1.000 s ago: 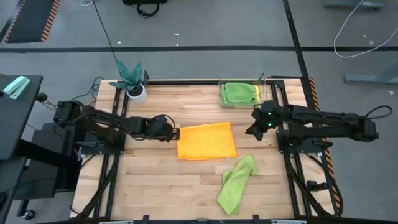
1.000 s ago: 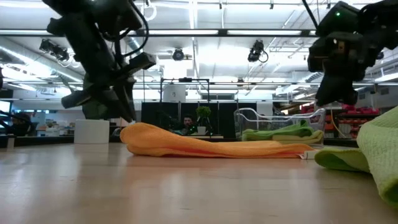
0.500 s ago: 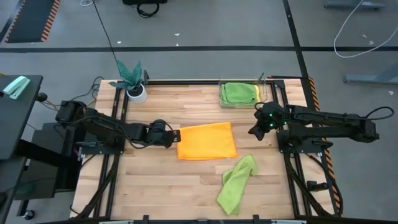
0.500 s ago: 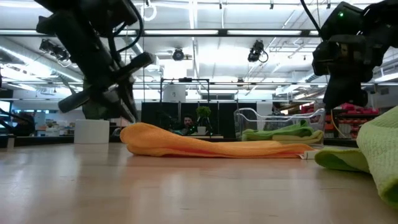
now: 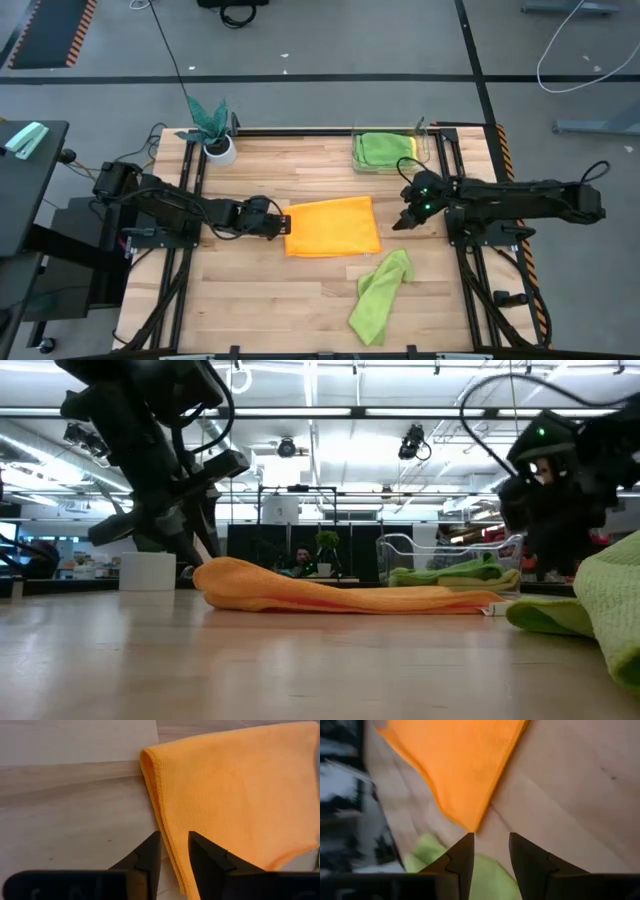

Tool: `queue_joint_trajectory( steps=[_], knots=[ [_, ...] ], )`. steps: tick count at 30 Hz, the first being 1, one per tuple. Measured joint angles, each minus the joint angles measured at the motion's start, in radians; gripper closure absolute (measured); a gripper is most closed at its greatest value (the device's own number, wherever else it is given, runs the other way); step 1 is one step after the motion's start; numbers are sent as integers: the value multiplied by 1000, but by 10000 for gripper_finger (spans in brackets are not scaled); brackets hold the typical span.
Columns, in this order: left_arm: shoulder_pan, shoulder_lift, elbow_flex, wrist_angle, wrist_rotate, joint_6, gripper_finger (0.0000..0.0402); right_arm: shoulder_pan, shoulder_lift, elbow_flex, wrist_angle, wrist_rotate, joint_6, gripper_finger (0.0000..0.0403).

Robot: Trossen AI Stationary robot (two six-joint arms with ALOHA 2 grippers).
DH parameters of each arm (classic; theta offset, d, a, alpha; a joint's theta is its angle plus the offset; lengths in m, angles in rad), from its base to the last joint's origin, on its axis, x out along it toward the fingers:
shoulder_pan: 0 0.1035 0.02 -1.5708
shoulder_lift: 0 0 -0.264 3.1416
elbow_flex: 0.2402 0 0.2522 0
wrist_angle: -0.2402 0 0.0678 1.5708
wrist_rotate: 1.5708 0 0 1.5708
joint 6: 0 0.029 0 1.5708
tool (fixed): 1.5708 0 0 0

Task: Fold microfiber towels
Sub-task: Fold the orange towel

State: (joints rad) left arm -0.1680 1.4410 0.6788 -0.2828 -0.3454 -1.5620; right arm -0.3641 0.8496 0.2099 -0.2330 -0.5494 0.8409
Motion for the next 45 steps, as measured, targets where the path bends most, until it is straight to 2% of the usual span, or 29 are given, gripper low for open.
queue_joint_trajectory(
  steps=[5,10,15,25,33,38,45],
  knots=[
    [0,0,0,-6,1,37,286,-24,26,-90,233,21,114,258],
    [3,0,0,-6,1,90,282,-26,51,-93,237,85,144,246],
    [3,0,0,-6,-1,120,284,-27,99,-93,243,196,265,232],
    [3,0,0,-5,-2,171,267,-10,247,-84,394,186,339,229],
    [3,0,0,-5,-2,187,255,-4,426,49,395,208,278,229],
    [3,0,0,-5,-2,189,258,16,542,116,397,182,246,229],
    [0,0,0,-4,-1,197,258,47,565,115,407,174,276,229]
  ],
)
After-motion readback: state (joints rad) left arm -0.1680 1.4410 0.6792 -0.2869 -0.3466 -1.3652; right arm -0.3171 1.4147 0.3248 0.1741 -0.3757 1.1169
